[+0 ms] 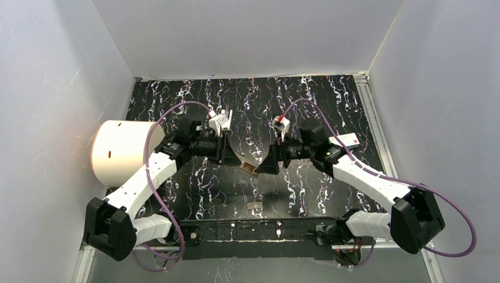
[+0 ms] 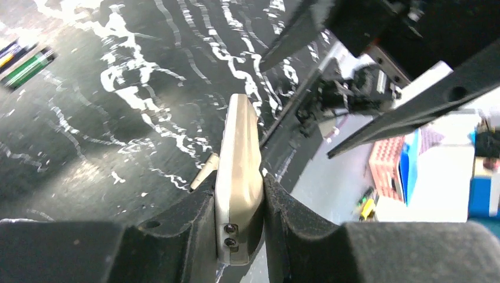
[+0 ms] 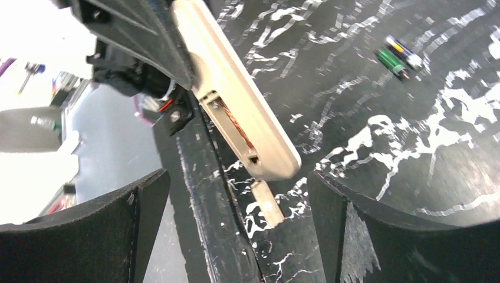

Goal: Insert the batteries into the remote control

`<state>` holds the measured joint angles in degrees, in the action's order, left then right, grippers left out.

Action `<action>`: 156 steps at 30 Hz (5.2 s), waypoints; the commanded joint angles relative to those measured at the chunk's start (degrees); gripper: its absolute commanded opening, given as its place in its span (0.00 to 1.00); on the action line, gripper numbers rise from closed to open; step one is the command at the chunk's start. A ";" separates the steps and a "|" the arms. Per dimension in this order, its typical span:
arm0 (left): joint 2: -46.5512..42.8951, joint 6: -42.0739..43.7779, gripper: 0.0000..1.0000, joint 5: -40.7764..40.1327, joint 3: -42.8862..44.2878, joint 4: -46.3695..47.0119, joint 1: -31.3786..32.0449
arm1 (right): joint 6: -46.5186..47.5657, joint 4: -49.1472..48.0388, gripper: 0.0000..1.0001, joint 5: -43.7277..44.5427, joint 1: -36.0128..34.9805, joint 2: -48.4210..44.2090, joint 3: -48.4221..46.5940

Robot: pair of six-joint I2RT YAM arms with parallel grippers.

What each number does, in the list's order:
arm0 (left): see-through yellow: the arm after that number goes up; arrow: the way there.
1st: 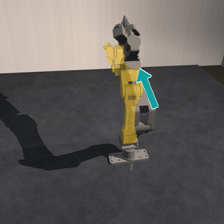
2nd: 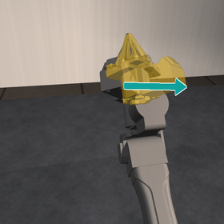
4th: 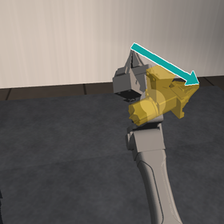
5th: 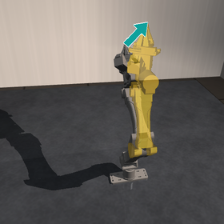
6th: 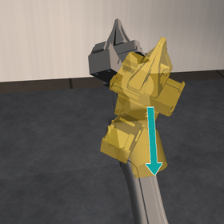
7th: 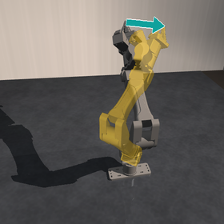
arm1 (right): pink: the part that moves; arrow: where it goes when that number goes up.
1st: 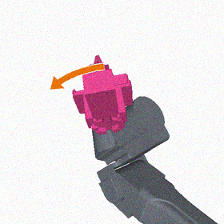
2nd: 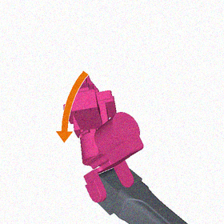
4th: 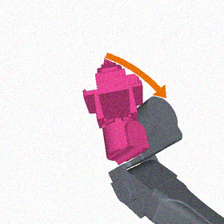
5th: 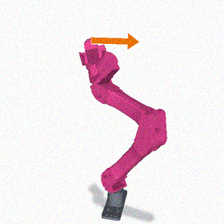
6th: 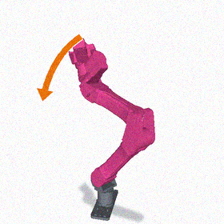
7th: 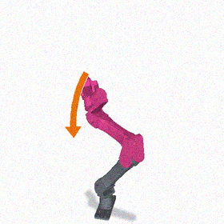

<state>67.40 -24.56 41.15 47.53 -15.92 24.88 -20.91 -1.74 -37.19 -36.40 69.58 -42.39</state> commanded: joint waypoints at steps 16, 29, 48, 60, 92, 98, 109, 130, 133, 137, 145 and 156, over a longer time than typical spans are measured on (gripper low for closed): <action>-4.99 20.64 0.00 26.44 12.18 -11.26 0.17 | 15.28 15.28 0.57 -21.60 -10.95 5.27 -17.09; -17.11 -5.16 0.78 9.03 6.83 14.48 0.16 | -6.05 -14.56 0.01 -12.50 -11.07 -0.46 -11.78; -17.14 -29.26 0.58 -4.15 4.94 33.67 0.16 | -30.82 -41.37 0.03 -7.18 -11.44 1.74 -8.79; -14.45 -30.89 0.44 -5.88 6.61 34.98 0.16 | -34.53 -43.16 0.01 -2.99 -11.43 1.40 -7.67; -14.43 -24.29 0.00 -1.68 15.17 21.12 0.08 | -42.47 -50.73 0.13 -1.98 -11.50 2.26 -6.17; -18.15 -14.38 0.00 -13.21 14.36 11.42 0.08 | -33.11 -41.06 0.84 6.67 -10.93 -4.52 -3.75; -27.48 -0.81 0.00 -30.48 6.67 3.93 0.08 | -17.01 5.91 0.72 33.56 -10.77 -2.23 -18.15; -29.97 -0.45 0.00 -34.12 3.45 -0.19 0.08 | -43.65 18.87 0.50 55.47 -15.14 35.45 -30.99; -29.79 -0.44 0.00 -38.71 4.41 -3.39 0.09 | -45.44 23.23 0.52 57.58 -15.98 39.91 -35.55; -29.81 0.82 0.00 -43.03 4.79 -5.25 0.10 | -45.83 28.38 0.52 59.93 -17.38 44.43 -40.97; -29.87 1.45 0.00 -43.77 4.11 -4.80 0.08 | -45.99 38.55 0.56 66.53 -20.55 50.17 -48.92; -29.18 2.93 0.00 -43.23 4.04 -6.00 0.08 | -45.24 43.01 0.58 69.45 -21.78 54.84 -52.79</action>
<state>38.09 -23.35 -1.32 51.09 -21.37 25.19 -65.82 36.91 28.69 -57.89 121.80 -92.03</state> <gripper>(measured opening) 0.241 0.571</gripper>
